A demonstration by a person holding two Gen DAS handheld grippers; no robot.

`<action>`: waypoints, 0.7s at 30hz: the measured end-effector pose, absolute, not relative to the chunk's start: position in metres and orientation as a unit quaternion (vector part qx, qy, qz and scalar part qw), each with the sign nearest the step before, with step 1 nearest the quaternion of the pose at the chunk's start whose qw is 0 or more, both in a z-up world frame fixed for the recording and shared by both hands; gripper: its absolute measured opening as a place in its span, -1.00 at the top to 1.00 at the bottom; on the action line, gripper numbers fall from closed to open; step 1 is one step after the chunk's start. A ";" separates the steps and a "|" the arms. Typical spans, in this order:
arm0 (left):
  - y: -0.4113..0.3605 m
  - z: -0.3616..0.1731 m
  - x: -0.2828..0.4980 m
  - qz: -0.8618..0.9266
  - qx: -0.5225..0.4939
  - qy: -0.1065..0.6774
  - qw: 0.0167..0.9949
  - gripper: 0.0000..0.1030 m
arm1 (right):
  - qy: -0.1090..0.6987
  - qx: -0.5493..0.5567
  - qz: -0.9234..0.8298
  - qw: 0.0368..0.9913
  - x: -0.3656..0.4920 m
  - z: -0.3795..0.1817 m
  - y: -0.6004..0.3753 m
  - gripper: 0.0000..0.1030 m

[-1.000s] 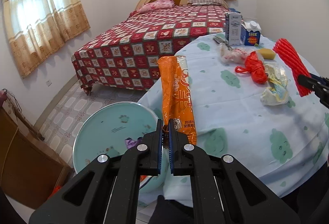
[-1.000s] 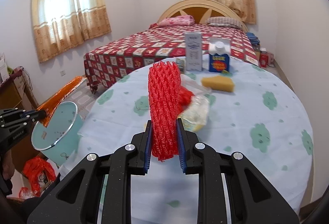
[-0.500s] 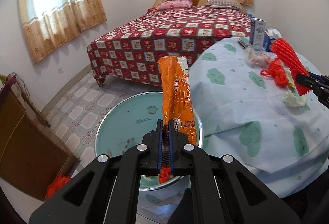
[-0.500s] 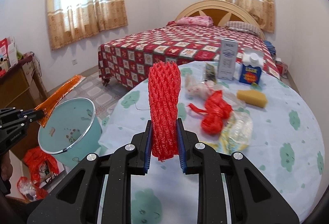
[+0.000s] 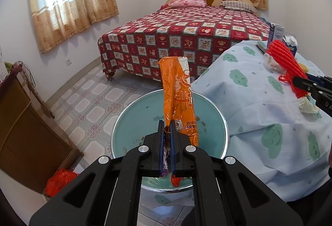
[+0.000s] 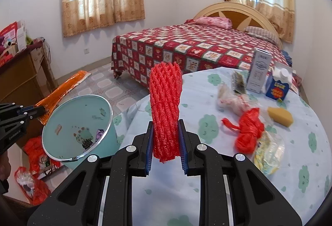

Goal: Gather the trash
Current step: 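Carry the orange wrapper and red mesh net over the teal bucket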

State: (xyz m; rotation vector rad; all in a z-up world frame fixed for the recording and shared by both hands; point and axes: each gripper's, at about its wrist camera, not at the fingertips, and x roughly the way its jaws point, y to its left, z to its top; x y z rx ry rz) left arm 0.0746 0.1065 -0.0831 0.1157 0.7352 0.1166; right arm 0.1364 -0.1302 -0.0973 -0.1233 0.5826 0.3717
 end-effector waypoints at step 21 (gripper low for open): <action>0.138 -0.088 0.074 0.082 0.035 0.364 0.927 0.90 | 0.294 -0.096 0.222 0.925 0.147 -0.105 -0.077 0.56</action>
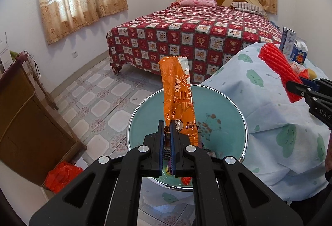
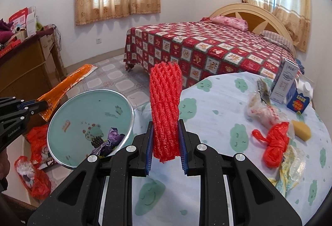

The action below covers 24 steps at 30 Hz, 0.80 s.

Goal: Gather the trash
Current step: 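Carry the orange wrapper and red mesh net over the teal bucket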

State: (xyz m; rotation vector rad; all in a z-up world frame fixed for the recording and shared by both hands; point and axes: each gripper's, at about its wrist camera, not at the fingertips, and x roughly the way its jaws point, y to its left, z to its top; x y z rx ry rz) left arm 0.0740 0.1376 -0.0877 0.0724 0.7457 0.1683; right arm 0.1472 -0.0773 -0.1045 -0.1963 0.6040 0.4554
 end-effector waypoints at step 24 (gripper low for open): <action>0.159 -0.092 0.072 0.101 0.021 0.369 0.924 0.90 | 0.293 -0.122 0.253 0.914 0.150 -0.105 -0.038 0.56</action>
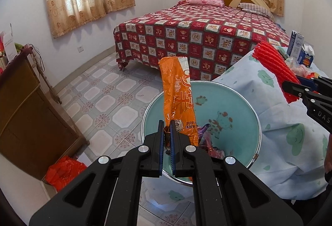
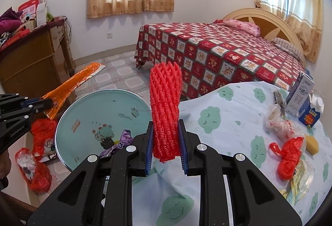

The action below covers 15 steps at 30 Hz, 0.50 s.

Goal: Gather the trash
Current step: 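Carry the orange wrapper and red mesh net over the teal bucket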

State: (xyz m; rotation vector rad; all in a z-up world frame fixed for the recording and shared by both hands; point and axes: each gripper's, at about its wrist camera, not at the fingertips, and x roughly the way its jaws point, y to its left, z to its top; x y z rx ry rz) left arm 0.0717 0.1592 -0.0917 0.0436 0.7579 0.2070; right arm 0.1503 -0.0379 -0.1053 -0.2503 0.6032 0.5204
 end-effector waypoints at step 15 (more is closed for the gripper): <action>0.171 -0.090 0.066 0.107 0.016 0.363 0.925 0.90 | 0.292 -0.130 0.264 0.910 0.148 -0.105 -0.025 0.56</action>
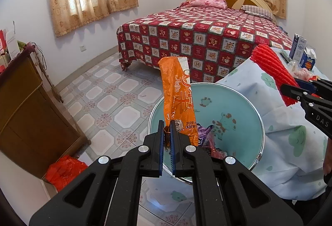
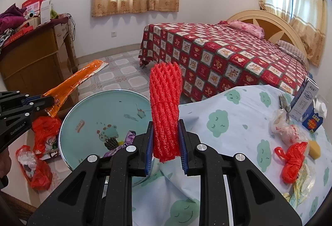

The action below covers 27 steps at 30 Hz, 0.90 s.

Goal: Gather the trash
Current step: 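Carry the orange wrapper and red mesh net over the teal bucket, then open both tools to drop the wrapper and net into the bucket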

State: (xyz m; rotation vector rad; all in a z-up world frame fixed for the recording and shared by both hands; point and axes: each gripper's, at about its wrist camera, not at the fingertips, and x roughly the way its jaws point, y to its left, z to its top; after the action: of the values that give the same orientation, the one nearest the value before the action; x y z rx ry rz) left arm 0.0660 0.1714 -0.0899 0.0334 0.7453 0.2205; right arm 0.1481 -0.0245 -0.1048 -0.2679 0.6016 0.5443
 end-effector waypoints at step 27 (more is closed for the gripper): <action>0.163 -0.089 0.070 0.098 0.014 0.365 0.926 0.87 | 0.295 -0.141 0.284 0.901 0.145 -0.107 -0.007 0.54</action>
State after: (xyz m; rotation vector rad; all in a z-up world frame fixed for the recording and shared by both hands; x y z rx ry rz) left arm 0.0703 0.1635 -0.0891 0.0292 0.7491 0.2001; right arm 0.1447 -0.0067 -0.1075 -0.2924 0.6098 0.5871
